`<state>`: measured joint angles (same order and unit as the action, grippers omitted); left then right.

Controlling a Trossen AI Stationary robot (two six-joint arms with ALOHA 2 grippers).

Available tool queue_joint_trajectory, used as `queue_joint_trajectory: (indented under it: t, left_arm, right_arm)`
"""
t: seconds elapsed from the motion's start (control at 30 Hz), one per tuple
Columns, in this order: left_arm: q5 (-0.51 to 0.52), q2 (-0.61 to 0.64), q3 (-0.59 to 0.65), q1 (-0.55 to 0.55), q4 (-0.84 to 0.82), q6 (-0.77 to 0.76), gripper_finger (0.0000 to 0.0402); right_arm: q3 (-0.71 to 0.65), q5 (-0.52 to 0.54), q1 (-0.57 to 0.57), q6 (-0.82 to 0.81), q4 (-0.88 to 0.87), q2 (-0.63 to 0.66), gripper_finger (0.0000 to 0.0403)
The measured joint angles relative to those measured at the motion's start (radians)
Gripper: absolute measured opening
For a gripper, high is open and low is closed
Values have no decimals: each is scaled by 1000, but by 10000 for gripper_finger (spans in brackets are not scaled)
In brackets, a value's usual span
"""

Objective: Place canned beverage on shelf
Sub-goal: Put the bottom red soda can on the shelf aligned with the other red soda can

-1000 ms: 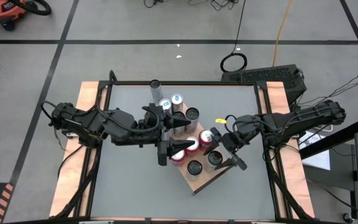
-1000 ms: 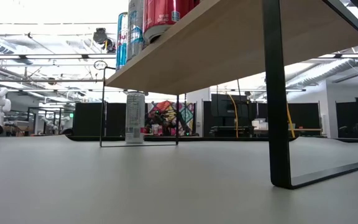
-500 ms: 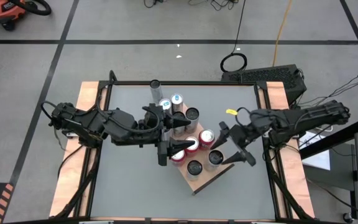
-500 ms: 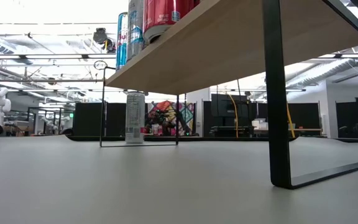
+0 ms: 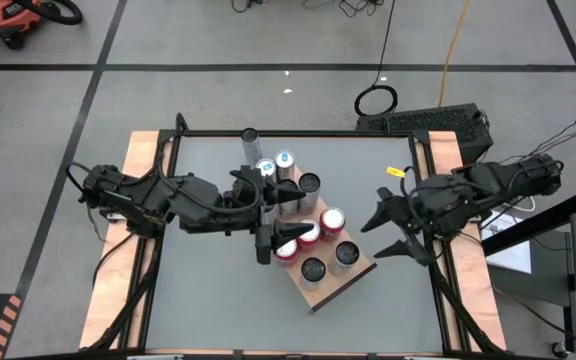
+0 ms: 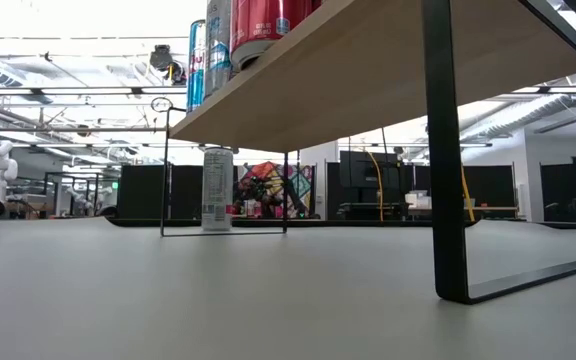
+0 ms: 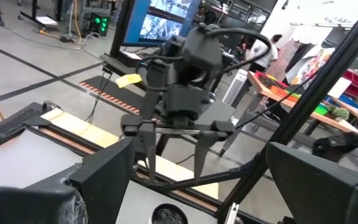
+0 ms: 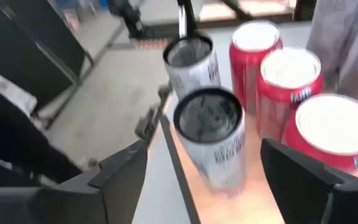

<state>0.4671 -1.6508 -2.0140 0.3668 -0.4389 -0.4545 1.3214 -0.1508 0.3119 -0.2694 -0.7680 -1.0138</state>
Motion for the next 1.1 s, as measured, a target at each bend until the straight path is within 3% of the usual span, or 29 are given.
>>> queue_joint_trajectory:
  t: [0.13,0.27,0.43,0.83,1.1]
  left_arm:
    - [16,0,0,-2,2,27,367]
    - [17,0,0,-8,2,34,367]
    - [18,0,0,-7,3,43,367]
    - [18,0,0,-7,2,52,367]
    - [18,0,0,-7,1,52,367]
  right_arm:
    - [91,15,4,-72,-94,-72,281]
    - [96,41,3,-345,-38,-108,292]
    - [96,47,4,-358,-24,-135,305]
    - [95,165,96,-62,-39,-217,308]
    - [95,205,96,-21,-36,-263,276]
